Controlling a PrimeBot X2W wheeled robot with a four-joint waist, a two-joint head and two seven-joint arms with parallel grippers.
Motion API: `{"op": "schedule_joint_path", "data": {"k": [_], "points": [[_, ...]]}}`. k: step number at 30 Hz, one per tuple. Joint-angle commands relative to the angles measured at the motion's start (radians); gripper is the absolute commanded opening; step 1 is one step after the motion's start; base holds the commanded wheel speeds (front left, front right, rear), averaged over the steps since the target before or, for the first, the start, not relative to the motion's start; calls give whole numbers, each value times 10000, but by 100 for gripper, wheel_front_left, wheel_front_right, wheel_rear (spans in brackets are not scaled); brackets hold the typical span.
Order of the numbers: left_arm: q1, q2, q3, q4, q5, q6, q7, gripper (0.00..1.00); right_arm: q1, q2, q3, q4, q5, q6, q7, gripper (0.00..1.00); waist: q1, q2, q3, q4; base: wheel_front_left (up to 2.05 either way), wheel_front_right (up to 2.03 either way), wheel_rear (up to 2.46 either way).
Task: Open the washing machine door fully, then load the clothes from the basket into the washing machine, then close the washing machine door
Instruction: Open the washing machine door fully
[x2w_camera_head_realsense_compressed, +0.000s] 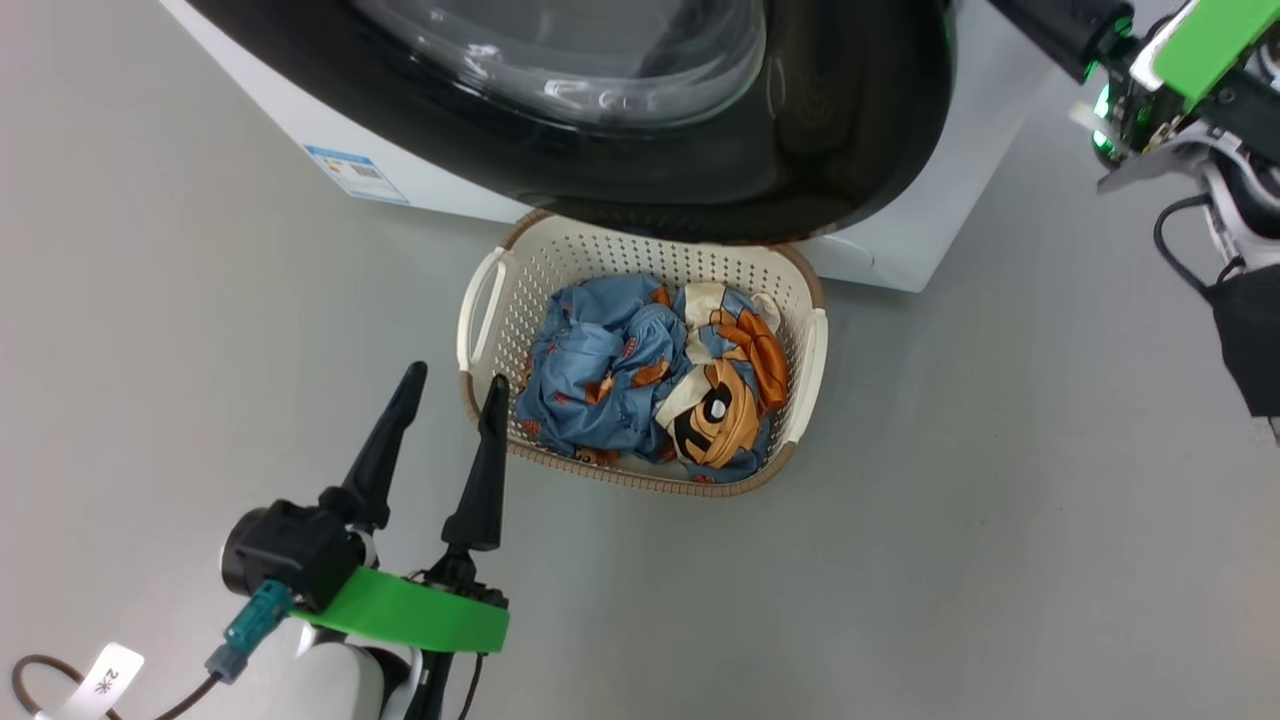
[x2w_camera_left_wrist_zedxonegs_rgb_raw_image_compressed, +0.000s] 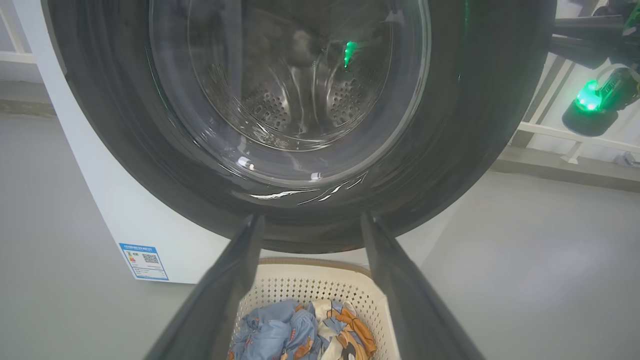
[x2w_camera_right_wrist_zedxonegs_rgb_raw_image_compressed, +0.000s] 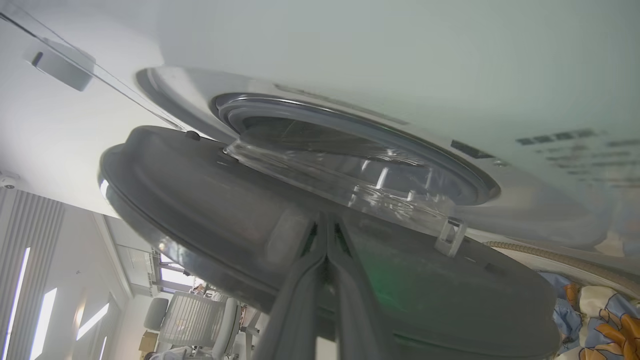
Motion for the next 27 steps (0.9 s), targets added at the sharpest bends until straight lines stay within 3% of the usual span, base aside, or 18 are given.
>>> {"op": "schedule_joint_path", "data": {"k": [1, 27], "points": [[119, 127, 349, -149, 114, 64, -63, 100, 333, 407, 298, -403, -208, 48, 222, 0, 0, 0, -162, -28, 0, 0, 0], [852, 127, 474, -84, 438, 15, -63, 100, 1920, 812, 873, -854, -166, 48, 662, 0, 0, 0, -1339, -67, 0, 0, 0]]}}
